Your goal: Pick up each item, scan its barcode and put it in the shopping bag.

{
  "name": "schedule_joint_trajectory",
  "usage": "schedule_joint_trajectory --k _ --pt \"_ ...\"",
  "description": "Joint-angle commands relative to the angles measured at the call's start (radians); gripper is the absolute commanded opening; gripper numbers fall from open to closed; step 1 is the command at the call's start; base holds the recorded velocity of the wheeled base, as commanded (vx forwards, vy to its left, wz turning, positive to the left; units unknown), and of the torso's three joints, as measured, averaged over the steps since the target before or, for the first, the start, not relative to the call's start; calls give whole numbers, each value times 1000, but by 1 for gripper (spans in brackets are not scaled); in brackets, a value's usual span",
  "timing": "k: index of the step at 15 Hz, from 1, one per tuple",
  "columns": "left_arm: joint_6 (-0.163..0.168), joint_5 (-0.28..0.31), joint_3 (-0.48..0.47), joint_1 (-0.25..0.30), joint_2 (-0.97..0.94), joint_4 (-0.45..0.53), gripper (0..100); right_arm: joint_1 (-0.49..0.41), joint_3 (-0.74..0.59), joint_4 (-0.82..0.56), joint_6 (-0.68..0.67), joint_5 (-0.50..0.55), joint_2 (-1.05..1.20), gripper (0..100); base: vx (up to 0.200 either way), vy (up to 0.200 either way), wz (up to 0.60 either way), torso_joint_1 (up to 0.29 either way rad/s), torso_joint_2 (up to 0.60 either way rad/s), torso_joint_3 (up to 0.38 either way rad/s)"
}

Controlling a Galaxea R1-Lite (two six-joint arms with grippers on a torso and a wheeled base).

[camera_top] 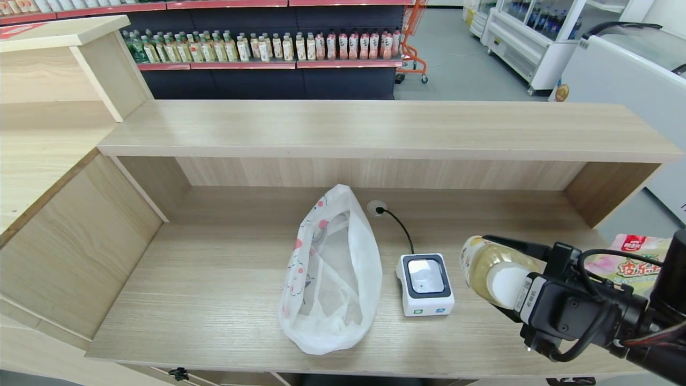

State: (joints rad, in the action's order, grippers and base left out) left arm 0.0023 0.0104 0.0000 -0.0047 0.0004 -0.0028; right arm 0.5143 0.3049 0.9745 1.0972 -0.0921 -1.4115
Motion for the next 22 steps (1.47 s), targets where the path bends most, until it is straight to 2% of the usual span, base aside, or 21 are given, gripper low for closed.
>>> schedule_joint_trajectory --k 1,4,7,9,12,16,22 --pt "1 0 0 0 0 0 100 -39 -9 20 21 -5 -64 0 0 0 0 0 0 0" --pt "1 0 0 0 0 0 100 -91 -50 164 64 -46 -182 0 0 0 0 0 0 0" --pt "-1 0 0 0 0 0 100 -92 -63 299 66 -52 -291 0 0 0 0 0 0 0" --pt "1 0 0 0 0 0 100 -92 -59 408 85 -98 -385 0 0 0 0 0 0 0" --pt "1 0 0 0 0 0 100 -94 -61 504 101 -112 -469 0 0 0 0 0 0 0" --pt "1 -1 0 0 0 0 100 -94 -63 581 101 -113 -535 0 0 0 0 0 0 0" --pt "2 -1 0 0 0 0 100 -94 -53 596 102 -124 -604 0 0 0 0 0 0 0"
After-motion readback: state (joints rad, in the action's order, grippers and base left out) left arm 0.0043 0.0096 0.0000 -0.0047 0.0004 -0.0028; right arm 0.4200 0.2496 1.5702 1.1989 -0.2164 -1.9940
